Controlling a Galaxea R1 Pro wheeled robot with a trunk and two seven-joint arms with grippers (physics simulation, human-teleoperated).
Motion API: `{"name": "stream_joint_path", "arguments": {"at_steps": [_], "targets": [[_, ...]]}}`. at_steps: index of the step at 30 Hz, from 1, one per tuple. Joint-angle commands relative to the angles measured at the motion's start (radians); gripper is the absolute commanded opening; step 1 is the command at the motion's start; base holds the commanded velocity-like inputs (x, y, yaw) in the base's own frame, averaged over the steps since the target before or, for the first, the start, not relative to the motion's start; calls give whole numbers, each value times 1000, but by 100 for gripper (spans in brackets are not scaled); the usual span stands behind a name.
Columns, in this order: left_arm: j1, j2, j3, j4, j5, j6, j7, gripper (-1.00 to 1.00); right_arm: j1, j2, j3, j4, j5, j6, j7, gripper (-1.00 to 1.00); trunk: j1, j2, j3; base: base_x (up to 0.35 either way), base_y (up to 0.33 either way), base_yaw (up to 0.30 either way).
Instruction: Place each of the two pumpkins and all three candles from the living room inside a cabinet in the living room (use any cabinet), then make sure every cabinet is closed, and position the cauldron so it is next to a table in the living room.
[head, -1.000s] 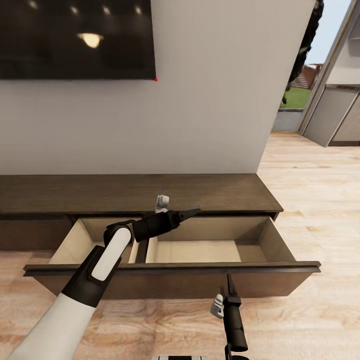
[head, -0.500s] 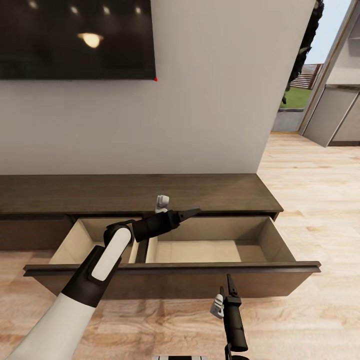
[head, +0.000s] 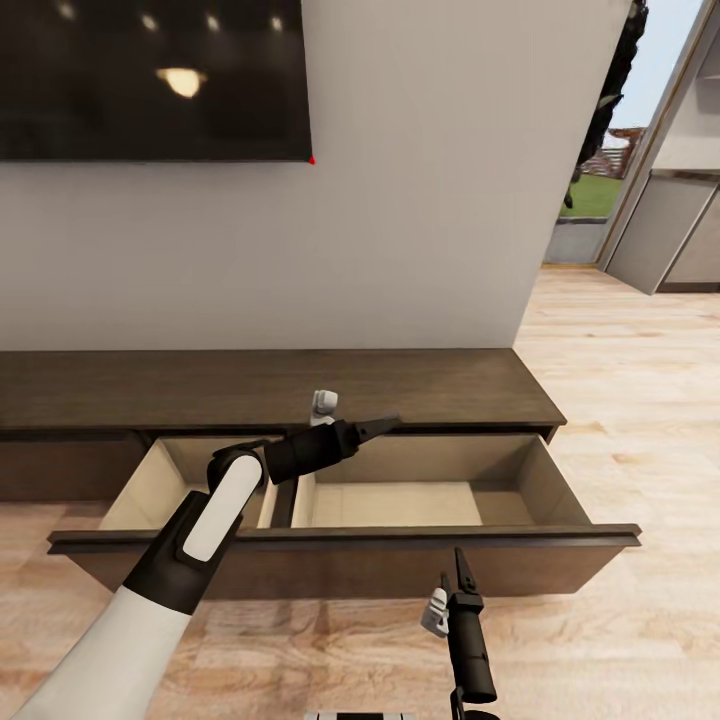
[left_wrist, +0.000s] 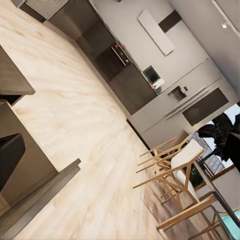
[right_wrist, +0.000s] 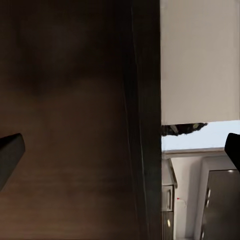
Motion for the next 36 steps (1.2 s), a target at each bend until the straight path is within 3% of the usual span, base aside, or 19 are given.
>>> {"name": "stream_joint_path", "arguments": {"at_steps": [1,25,36], "targets": [[0,0,0,0,0,0,0,100,0,0,0,0,0,0,0,100,-4,7,3,0,0,0],[0,-2,-1,1,-2,-1,9,100,0,-1,-2,-18,0,-1,0,100,-96,175,78,0,0,0],[0,-2,0,3,-5,0,12,100,0,-4,-3,-92,-2,-58,4,100,-138,252,113,0,0,0]]}}
